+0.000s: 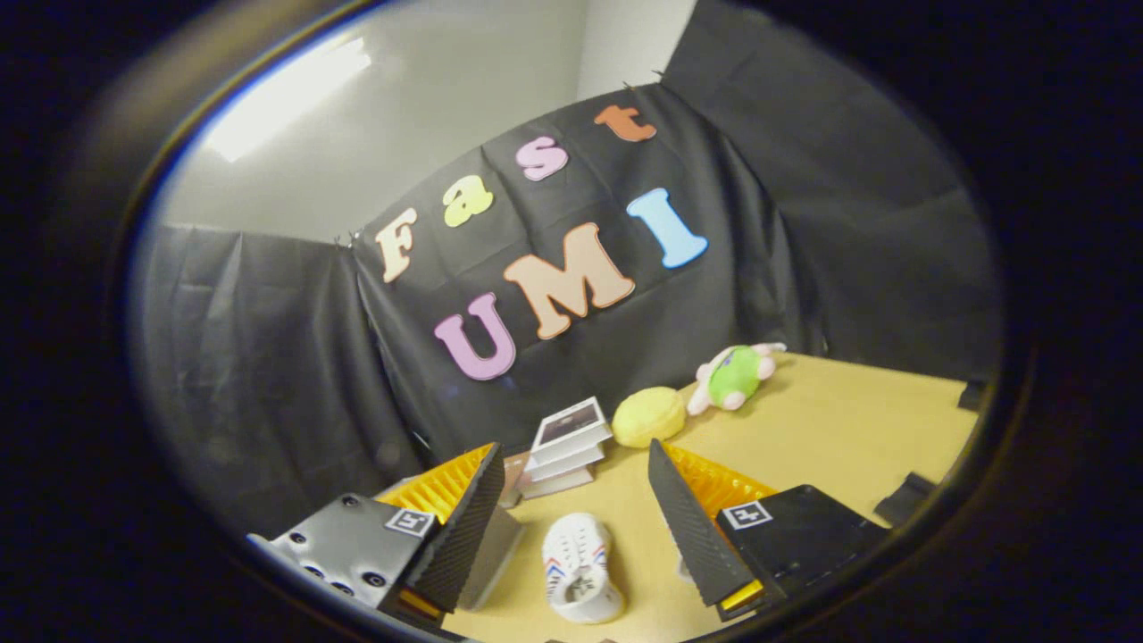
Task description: Open the storage box then place both shoes into the box .Put the left shoe in first, then the right shoe, with the right side of both shoes facing outward in a uniform manner.
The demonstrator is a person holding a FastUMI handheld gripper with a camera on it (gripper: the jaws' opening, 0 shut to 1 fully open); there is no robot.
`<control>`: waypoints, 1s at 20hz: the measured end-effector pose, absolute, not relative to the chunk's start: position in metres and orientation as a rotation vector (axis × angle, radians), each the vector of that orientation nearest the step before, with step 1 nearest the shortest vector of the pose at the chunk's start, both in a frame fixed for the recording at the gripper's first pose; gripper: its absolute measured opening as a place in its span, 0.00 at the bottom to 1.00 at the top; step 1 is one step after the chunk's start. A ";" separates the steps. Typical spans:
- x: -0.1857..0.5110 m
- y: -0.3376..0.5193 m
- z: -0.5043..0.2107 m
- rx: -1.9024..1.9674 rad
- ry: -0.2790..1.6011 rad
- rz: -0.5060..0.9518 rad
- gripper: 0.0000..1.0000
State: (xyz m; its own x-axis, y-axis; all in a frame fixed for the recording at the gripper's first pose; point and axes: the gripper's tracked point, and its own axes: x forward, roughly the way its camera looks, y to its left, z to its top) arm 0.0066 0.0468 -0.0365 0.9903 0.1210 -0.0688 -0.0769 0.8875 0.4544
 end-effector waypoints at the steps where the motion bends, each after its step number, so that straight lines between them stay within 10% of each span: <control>1: 0.007 0.058 -0.038 0.536 0.107 0.135 1.00; 20: -0.001 0.232 -0.145 1.237 0.591 0.428 1.00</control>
State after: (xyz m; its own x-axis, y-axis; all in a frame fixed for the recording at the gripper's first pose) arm -0.0007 0.2324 -0.1451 0.7764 0.6021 -0.1861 0.0121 0.2811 0.9596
